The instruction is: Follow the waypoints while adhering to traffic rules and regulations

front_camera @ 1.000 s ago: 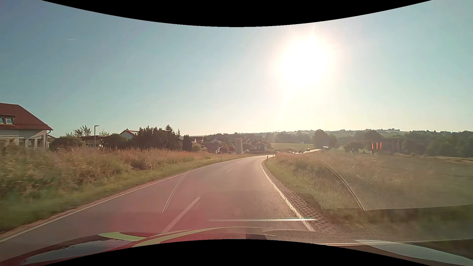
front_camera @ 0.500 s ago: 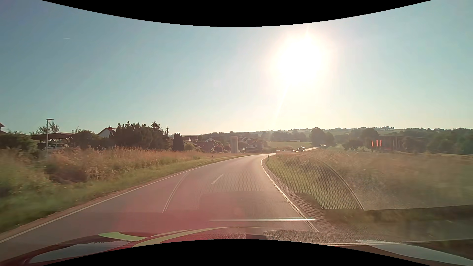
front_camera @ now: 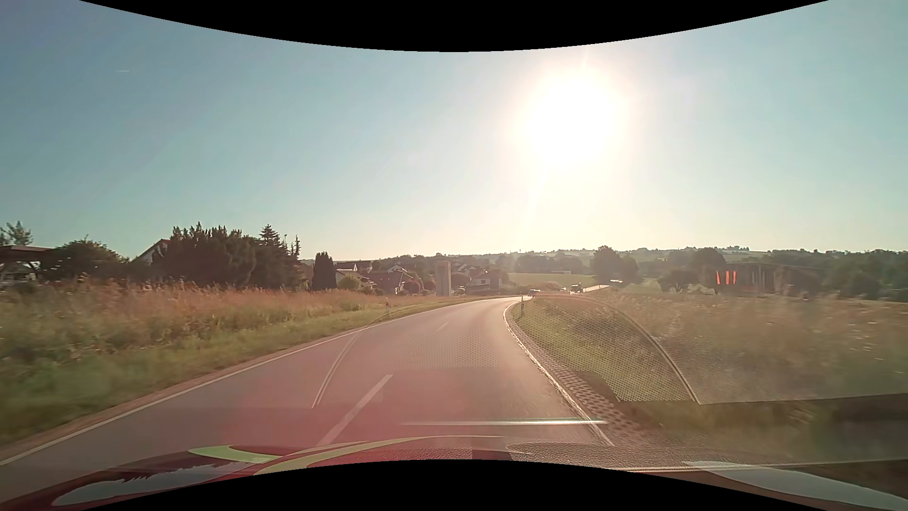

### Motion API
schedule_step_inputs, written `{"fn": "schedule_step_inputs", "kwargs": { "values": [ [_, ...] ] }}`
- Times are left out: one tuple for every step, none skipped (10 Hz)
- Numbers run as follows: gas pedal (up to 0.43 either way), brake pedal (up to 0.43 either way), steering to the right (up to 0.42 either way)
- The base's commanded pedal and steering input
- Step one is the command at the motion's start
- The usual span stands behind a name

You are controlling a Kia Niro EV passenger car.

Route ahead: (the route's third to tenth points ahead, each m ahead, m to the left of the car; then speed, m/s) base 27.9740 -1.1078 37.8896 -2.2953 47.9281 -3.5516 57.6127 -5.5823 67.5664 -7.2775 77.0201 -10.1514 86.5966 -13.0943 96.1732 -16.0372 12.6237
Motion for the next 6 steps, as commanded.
{"fn": "schedule_step_inputs", "kwargs": {
  "values": [
    [0.059, 0.0, 0.01],
    [0.039, 0.0, 0.011],
    [0.0, 0.0, 0.019],
    [0.0, 0.0, 0.02],
    [0.0, 0.0, 0.018],
    [0.0, 0.0, 0.017]
  ]
}}
